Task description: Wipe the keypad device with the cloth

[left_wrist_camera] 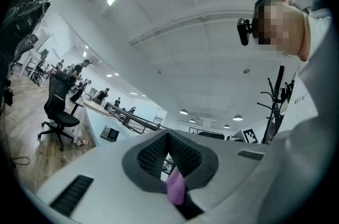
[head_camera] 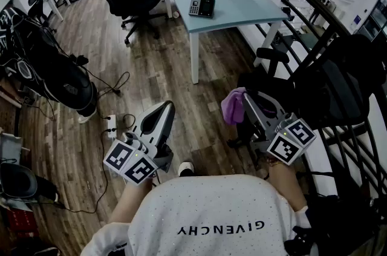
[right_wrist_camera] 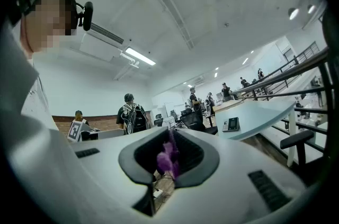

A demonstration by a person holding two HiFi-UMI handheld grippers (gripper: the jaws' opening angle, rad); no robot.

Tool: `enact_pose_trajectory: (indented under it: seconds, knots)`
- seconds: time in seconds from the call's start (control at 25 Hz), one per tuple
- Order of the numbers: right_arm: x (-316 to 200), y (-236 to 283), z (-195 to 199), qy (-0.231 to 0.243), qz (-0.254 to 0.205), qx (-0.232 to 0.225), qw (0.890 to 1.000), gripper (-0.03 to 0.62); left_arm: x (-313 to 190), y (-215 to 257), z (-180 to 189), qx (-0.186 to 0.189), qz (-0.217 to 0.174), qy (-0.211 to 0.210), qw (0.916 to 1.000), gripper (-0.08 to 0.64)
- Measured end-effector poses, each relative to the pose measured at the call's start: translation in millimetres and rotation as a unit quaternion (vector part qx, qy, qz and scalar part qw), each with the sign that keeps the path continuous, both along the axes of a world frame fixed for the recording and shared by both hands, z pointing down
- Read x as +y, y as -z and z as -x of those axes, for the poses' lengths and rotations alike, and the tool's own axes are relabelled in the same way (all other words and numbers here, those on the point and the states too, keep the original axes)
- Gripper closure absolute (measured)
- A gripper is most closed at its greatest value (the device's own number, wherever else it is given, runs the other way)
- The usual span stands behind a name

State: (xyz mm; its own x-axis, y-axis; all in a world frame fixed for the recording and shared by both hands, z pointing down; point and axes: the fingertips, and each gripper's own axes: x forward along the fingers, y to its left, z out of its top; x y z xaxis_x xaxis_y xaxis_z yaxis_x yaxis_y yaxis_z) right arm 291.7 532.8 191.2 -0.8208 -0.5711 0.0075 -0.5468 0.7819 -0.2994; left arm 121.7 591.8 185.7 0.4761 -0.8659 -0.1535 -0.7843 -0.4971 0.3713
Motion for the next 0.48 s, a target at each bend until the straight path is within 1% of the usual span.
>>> enact_pose_trajectory:
  seconds: [0.32,0.48]
  knots:
    - [-19,6,25,-0.001,-0.003,0.002,1.0,0.565,-18,1,23,0.005,-0.001,-0.005,1.0,0.558]
    - [-35,9,38,-0.012,-0.006,0.003,1.0,0.565,-36,6,39,0.004,-0.006,-0.013,0.9999,0.558]
